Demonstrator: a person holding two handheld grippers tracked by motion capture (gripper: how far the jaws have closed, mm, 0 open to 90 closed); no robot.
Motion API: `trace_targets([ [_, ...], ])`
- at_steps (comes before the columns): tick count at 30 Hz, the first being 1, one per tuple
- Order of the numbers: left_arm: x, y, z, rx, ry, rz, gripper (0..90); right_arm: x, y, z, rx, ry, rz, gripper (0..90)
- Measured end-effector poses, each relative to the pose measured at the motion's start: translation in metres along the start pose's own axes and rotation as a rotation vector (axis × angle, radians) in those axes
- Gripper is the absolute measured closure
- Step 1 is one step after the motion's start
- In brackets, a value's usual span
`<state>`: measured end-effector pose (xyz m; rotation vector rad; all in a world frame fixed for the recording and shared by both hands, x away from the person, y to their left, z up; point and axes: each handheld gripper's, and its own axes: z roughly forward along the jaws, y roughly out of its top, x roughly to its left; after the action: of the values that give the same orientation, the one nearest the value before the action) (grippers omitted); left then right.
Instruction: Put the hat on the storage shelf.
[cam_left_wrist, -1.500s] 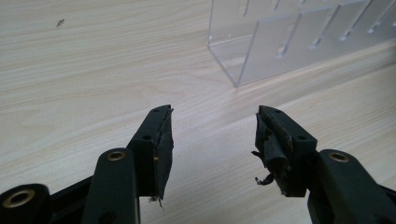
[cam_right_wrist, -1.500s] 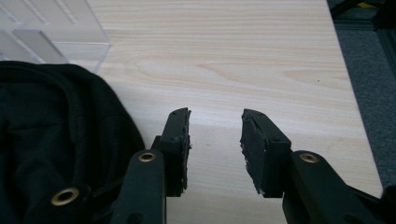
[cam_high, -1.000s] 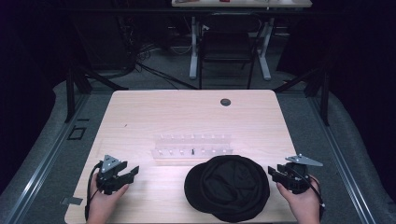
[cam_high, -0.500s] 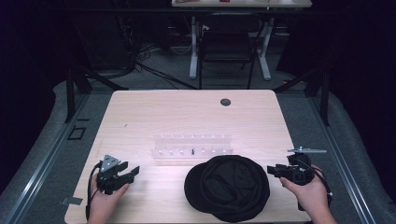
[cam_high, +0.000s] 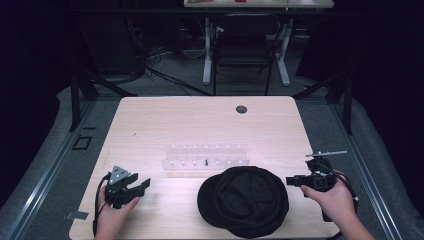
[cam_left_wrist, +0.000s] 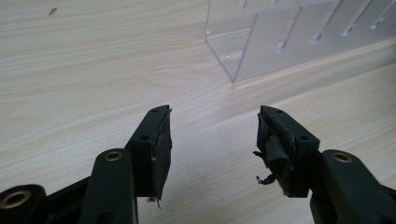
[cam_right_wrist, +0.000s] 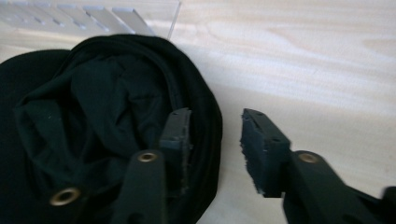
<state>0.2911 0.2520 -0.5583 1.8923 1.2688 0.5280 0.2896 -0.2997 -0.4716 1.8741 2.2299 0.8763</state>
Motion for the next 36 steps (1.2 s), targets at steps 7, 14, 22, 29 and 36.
trace_targets([
  [7,0.001,-0.002,-0.004,-0.004,0.006,-0.003,45.1,0.008,0.007,0.004,0.133,-0.037,-0.017,66.6],
  [14,0.000,-0.001,-0.002,0.005,0.003,0.003,44.9,0.007,0.009,0.012,0.210,-0.031,0.030,67.4],
  [22,-0.002,-0.001,0.000,0.010,-0.005,0.012,44.9,0.006,0.011,0.023,0.285,-0.019,0.072,68.0],
  [29,-0.002,-0.001,0.000,0.015,-0.011,0.016,44.9,0.002,0.018,0.033,0.333,-0.012,0.089,68.7],
  [36,-0.002,-0.001,0.001,0.010,-0.015,0.012,44.3,-0.001,0.018,0.042,0.351,0.012,0.126,70.9],
])
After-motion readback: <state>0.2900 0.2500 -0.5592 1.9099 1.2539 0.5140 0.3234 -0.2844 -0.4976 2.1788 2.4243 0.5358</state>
